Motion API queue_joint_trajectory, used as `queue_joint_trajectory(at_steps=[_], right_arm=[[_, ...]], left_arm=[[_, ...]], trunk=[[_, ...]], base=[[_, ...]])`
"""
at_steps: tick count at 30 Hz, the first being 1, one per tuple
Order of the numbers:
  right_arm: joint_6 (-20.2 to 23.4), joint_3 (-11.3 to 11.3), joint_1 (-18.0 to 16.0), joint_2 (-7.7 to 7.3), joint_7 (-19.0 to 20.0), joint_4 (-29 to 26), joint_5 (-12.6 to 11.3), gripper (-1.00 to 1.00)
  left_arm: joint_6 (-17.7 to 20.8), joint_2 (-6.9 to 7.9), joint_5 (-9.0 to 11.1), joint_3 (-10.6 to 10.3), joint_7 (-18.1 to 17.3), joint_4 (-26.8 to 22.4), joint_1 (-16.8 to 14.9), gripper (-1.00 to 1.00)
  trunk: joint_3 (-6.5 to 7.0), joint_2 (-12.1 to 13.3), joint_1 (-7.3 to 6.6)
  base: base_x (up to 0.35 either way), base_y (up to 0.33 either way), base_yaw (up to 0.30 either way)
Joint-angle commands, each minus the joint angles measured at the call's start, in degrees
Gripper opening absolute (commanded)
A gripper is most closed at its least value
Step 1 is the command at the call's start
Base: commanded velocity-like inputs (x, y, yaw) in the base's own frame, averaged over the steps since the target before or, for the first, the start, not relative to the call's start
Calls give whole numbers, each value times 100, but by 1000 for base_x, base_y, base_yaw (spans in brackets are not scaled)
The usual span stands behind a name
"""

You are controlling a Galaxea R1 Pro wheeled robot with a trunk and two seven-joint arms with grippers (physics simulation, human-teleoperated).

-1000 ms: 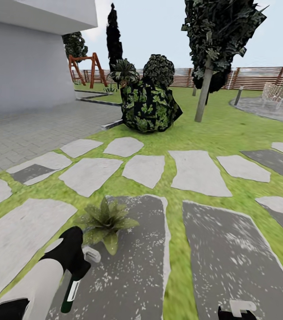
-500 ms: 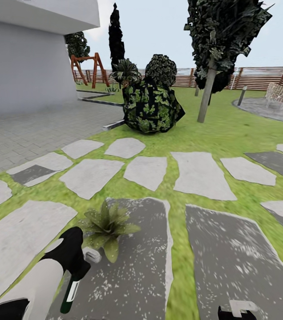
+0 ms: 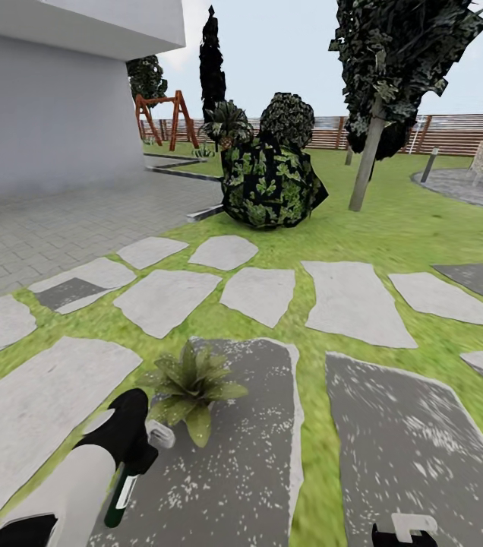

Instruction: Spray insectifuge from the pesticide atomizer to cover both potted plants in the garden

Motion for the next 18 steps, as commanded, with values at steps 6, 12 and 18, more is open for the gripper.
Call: queue_joint_trajectory(at_steps=[6,12,18], right_arm=[[-18,-45,-5,0,-18,5,58,100],[-18,-45,-4,0,-21,3,62,100],[-18,-45,-4,0,-18,1,57,100]], left_arm=[[14,-27,-72,75,-31,-2,-3,-100],[14,-20,-64,71,-31,-2,-3,-100],[14,-9,-56,47,-38,2,-3,-100]], trunk=[[-5,-2,-1],[-5,-2,-1],[-5,-2,-1]], base=[[191,-128,9],[161,-93,220],[10,-5,252]])
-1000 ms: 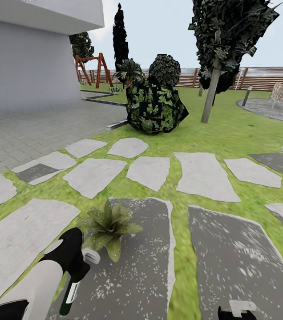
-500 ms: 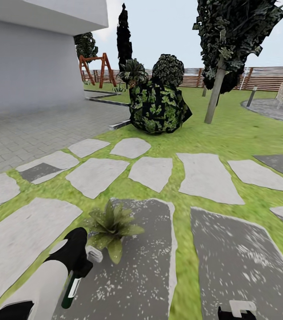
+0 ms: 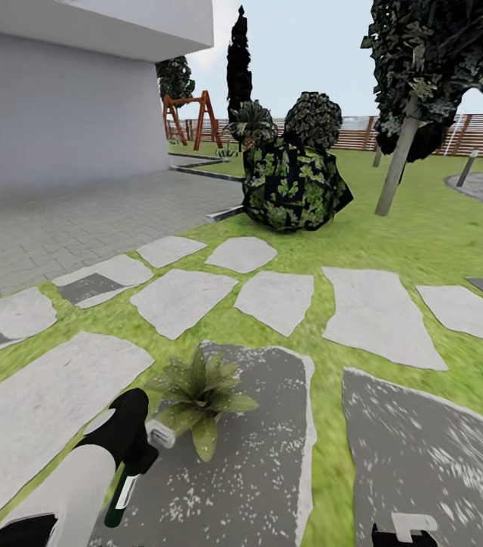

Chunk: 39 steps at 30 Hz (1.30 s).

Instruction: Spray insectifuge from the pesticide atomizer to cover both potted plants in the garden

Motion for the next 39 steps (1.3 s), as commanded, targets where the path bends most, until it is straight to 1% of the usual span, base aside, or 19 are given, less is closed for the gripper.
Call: queue_joint_trajectory(at_steps=[1,13,19,31,39], right_arm=[[-18,-47,-3,0,-18,6,59,100],[-18,-45,-3,-18,-18,23,65,100],[-18,-45,-3,-18,-21,23,65,100],[-18,-47,-3,-18,-23,20,65,100],[-18,-45,-3,-18,-20,22,65,100]], left_arm=[[18,-9,-62,41,-53,-9,-4,-100],[18,-15,-62,42,-53,-2,-4,-100],[18,-10,-62,48,-53,-3,-4,-100],[12,16,-57,37,-53,-2,-4,-100],[-39,67,-33,46,-62,-2,13,-100]], trunk=[[-5,-2,-1],[-5,-2,-1],[-5,-2,-1],[-5,-2,-1],[-5,-2,-1]], base=[[1,0,99],[0,-5,10],[-51,-211,0],[-250,-199,0],[-303,-113,0]])
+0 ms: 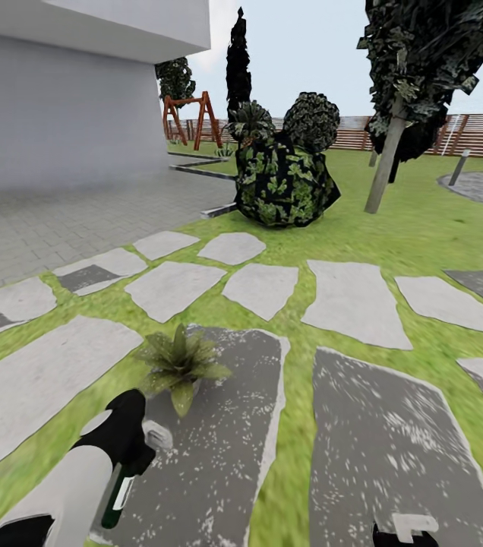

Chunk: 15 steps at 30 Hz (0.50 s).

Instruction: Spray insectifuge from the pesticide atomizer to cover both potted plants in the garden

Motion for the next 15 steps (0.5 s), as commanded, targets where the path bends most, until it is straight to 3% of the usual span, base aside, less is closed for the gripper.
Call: queue_joint_trajectory(at_steps=[1,4,8,11,12,13,15], right_arm=[[-18,-45,-4,0,-13,8,60,100],[-18,-44,-4,4,0,-9,60,100],[-18,84,-4,3,16,-130,151,100],[-18,423,-4,-5,27,-593,506,100],[-18,527,-5,-7,68,-787,692,100],[-18,576,-6,-7,174,-889,820,100],[-18,637,-10,-26,749,-1120,1113,100]], left_arm=[[6,-7,-37,40,-60,-9,-3,-100],[-258,-6,150,30,-65,40,5,-100],[-1573,87,602,41,-50,74,98,-100],[-2434,220,989,43,-43,74,268,-100],[-2923,263,1130,43,-41,78,302,-100],[-3263,286,1193,41,-43,82,324,-100],[-4022,315,1268,35,-46,140,424,-100]], trunk=[[-5,-2,-4],[-5,-2,-4],[-5,-2,-4],[-5,-2,-4],[-5,-2,-4],[-5,-2,-4],[-5,-2,-4]], base=[[-318,-41,0],[-328,-14,0],[-310,-2,0],[-89,0,0],[-27,0,0],[-17,0,0],[-7,0,0]])
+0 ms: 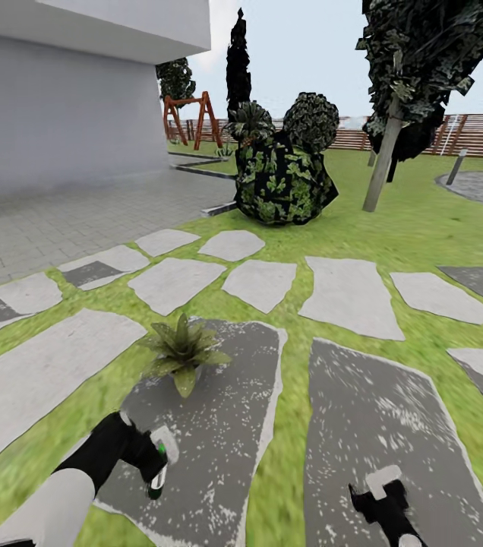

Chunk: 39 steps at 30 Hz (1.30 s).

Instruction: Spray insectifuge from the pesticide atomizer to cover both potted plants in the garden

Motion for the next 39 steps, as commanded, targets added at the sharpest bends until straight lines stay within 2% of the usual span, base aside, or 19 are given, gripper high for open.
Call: queue_joint_trajectory(at_steps=[1,4,5,7,9,11,13,15,17,19,21,22,26,29,31,34,36,39], right_arm=[[-25,-38,-5,-33,310,-101,135,100],[-19,-23,-6,-138,1566,-485,301,100],[-18,-21,-6,-159,1842,-560,368,100],[-8,-20,-7,-194,2584,-859,698,100],[5,-20,-7,-163,3365,-1226,1004,100],[8,-20,-7,-141,3950,-1502,1089,100],[10,-19,-7,-78,4365,-1649,1115,100],[10,-17,-7,51,4553,-1692,1124,100],[10,-15,-7,199,4631,-1708,1128,100],[10,-12,-7,256,4646,-1718,1128,100],[10,-9,-13,402,4705,-1724,1143,100],[7,-8,-17,472,4753,-1728,1157,-100],[10,-4,-42,575,4886,-1732,1168,-100],[6,-2,-76,727,5249,-1811,1207,-100],[8,21,-83,801,5358,-1883,1265,-100],[10,240,-85,921,5421,-1924,1312,-100],[10,370,-89,972,5430,-1935,1319,-100],[10,426,-100,1019,5433,-1940,1321,-100]], left_arm=[[-220,0,-1,26,-38,48,25,-100],[-1251,8,10,14,-44,407,65,-100],[-1501,5,-1,8,-44,496,68,-100],[-2013,-5,-38,-36,-43,667,72,-100],[-2178,-56,-66,-75,-44,756,73,-100],[-2221,-82,-71,-152,-45,781,73,-100],[-2247,-92,-68,-260,-45,790,73,-100],[-2333,-98,-66,-376,-45,805,76,-100],[-2681,-105,-71,-506,-40,971,81,-100],[-2781,-113,-73,-547,-32,1035,81,-100],[-2825,-135,-74,-622,-27,1059,82,-100],[-2836,-153,-74,-672,-23,1062,82,-100],[-2860,-244,-76,-731,-7,1049,82,-100],[-2877,-262,-74,-736,0,1013,82,-100],[-2885,-272,-69,-736,118,1007,82,-100],[-2888,-325,-69,-741,495,1049,82,-100],[-2889,-384,-74,-747,576,1060,82,-100],[-2889,-458,-80,-880,619,1065,82,-100]], trunk=[[-5,-2,-1],[-5,-2,-1],[-5,-2,-1],[-5,-2,-1],[-5,-2,-1],[-5,-2,-1],[-5,-2,-1],[-5,-2,-1],[-5,-2,-1],[-5,-2,-1],[-5,-2,-1],[-5,-2,-1],[-5,-2,-1],[-5,-2,-1],[-5,-2,-1],[-5,-2,-1],[-5,-2,-1],[-5,-2,-1]], base=[[-4,0,0],[-1,0,0],[0,0,0],[0,0,0],[0,0,0],[0,0,0],[0,0,0],[0,0,0],[0,0,0],[0,0,0],[0,0,0],[0,0,0],[0,0,0],[0,0,0],[0,0,0],[0,0,0],[0,0,0],[0,0,0]])
